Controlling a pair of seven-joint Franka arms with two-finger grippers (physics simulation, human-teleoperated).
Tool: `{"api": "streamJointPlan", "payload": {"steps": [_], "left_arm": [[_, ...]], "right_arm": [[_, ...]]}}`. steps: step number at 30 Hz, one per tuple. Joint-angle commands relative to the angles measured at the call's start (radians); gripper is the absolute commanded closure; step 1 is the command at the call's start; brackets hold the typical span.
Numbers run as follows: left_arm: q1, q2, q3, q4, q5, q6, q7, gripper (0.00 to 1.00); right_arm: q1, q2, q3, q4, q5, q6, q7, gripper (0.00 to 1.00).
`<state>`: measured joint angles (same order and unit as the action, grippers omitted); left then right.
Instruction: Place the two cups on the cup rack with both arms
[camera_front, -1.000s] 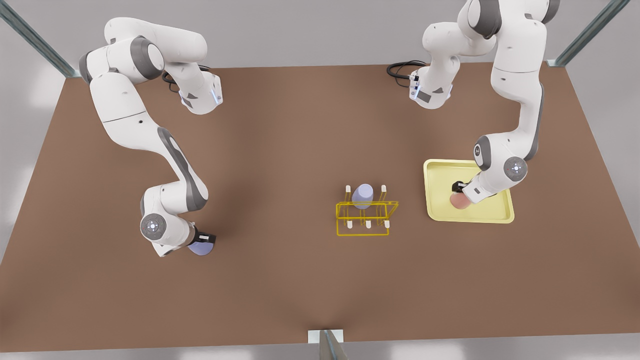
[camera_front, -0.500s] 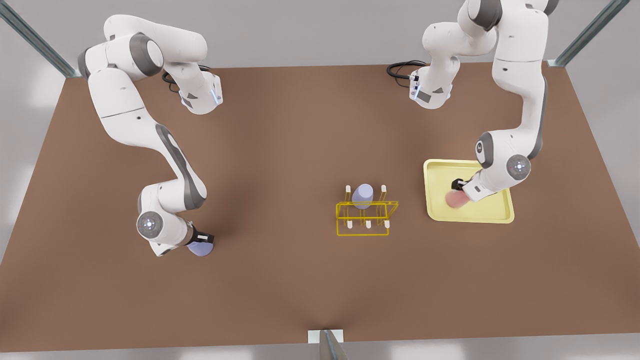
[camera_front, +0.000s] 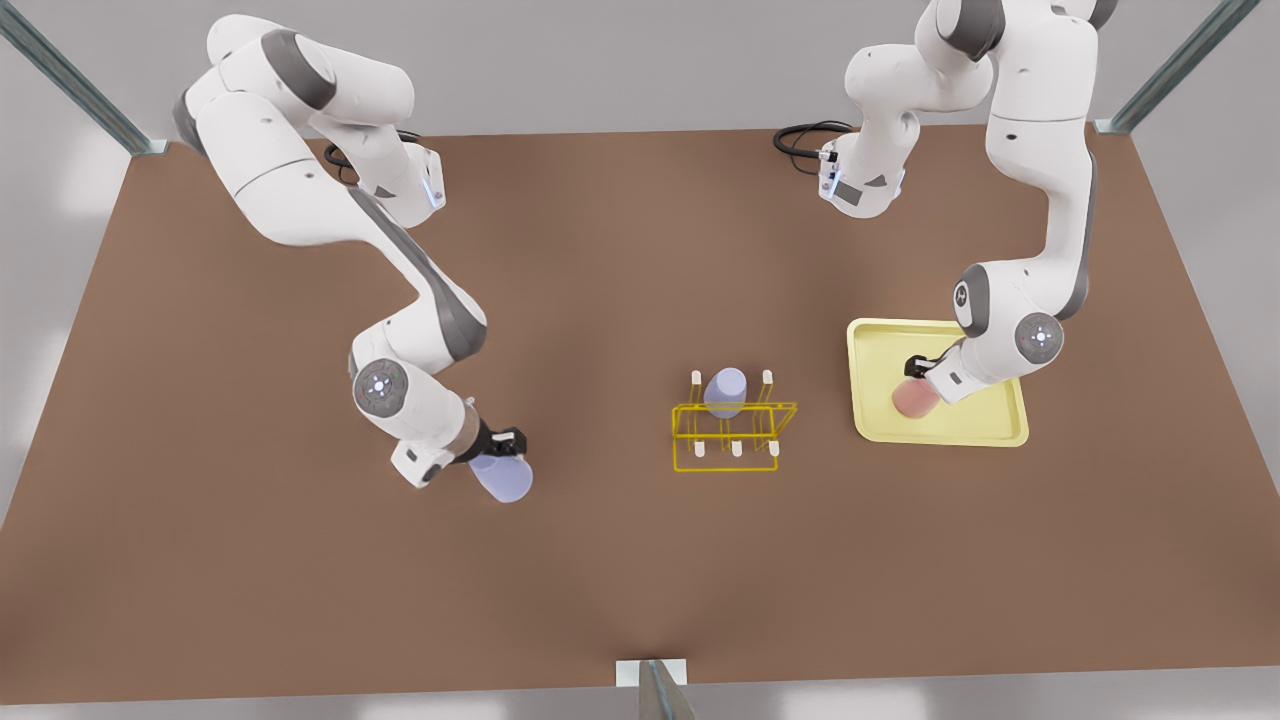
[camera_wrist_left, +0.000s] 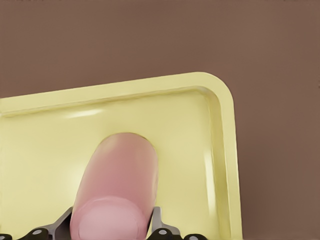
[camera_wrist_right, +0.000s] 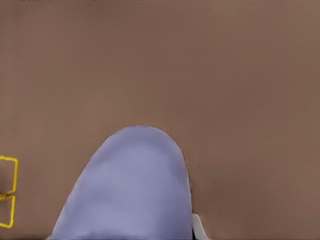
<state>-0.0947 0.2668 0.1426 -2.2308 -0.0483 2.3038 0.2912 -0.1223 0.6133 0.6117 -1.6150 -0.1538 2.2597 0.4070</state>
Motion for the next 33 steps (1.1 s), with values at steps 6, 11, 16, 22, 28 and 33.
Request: {"api": "streamJointPlan", "payload": {"steps": [6,11,16,22,28,33], "left_arm": [[0.001,-0.026,0.0,0.036,-0.002,-0.092,-0.018,0.28],[-0.008,-0.034,0.0,0.166,-0.002,-0.218,-0.038,0.28],[-0.042,0.084,-0.051,0.461,-0.002,-0.408,-0.121,0.28],[-0.097,0.106,-0.066,0.637,-0.013,-0.448,-0.243,0.28],[-0.151,0.166,-0.15,0.803,-0.036,-0.469,-0.586,0.28],[-0.151,0.215,-0.25,0.876,-0.035,-0.466,-0.721,0.28]], "right_arm": [[0.056,0.088,0.08,0.102,0.074,0.142,0.041,0.27],[0.078,0.2,0.157,0.198,0.074,0.219,0.041,0.27],[0.156,0.273,0.16,0.283,0.073,0.281,0.041,0.27],[0.208,0.29,0.158,0.276,0.069,0.327,0.039,0.27],[0.237,0.313,0.158,0.268,0.063,0.345,0.032,0.27],[0.259,0.347,0.157,0.271,0.062,0.377,0.021,0.27]]}}
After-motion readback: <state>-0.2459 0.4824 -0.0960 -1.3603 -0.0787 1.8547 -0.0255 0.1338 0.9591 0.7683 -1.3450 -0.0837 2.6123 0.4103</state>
